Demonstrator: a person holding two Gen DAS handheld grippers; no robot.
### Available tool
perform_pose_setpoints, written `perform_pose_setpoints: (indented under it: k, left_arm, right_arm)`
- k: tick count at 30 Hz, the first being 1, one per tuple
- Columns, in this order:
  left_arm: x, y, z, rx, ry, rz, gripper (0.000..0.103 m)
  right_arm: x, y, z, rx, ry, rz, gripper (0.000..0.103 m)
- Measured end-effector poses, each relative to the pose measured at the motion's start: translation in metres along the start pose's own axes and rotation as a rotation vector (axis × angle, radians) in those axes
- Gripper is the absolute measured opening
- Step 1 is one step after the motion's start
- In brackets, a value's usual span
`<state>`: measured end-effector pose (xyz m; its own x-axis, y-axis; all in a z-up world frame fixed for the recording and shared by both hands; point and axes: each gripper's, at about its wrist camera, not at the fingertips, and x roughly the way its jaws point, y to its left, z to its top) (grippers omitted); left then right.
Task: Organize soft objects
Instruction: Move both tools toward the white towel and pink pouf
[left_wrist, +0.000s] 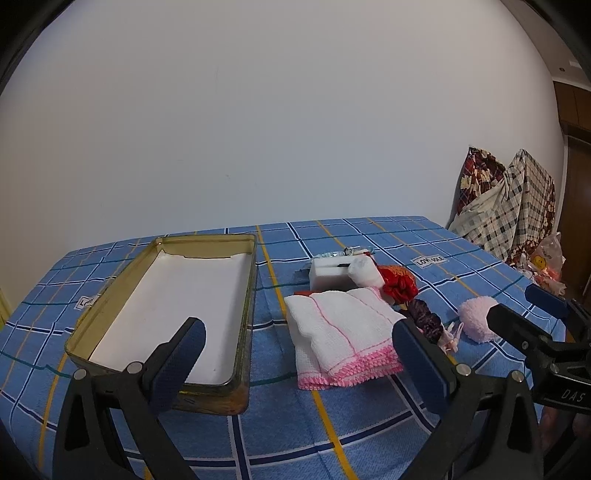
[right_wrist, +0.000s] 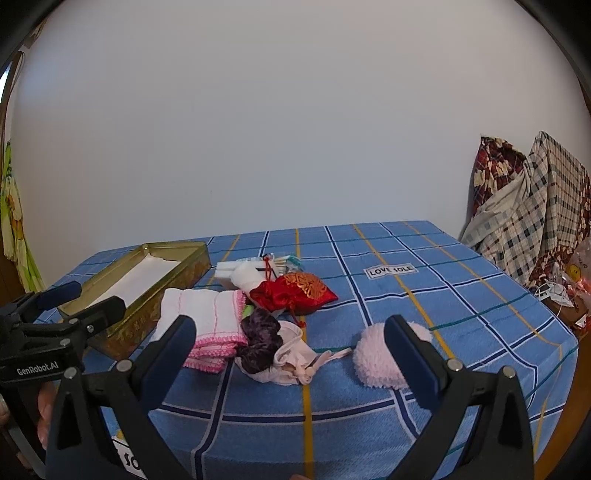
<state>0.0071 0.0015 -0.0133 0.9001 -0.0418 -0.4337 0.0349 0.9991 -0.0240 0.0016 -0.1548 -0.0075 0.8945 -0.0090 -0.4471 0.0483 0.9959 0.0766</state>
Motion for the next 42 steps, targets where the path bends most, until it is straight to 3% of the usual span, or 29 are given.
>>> perform_pose_setpoints:
  k: [42]
  left_arm:
    - [0.015, -0.01, -0.008, 0.011, 0.046, -0.029, 0.102]
  right_arm:
    - [0.003, -0.023, -0.011, 0.032, 0.024, -0.03, 0.103]
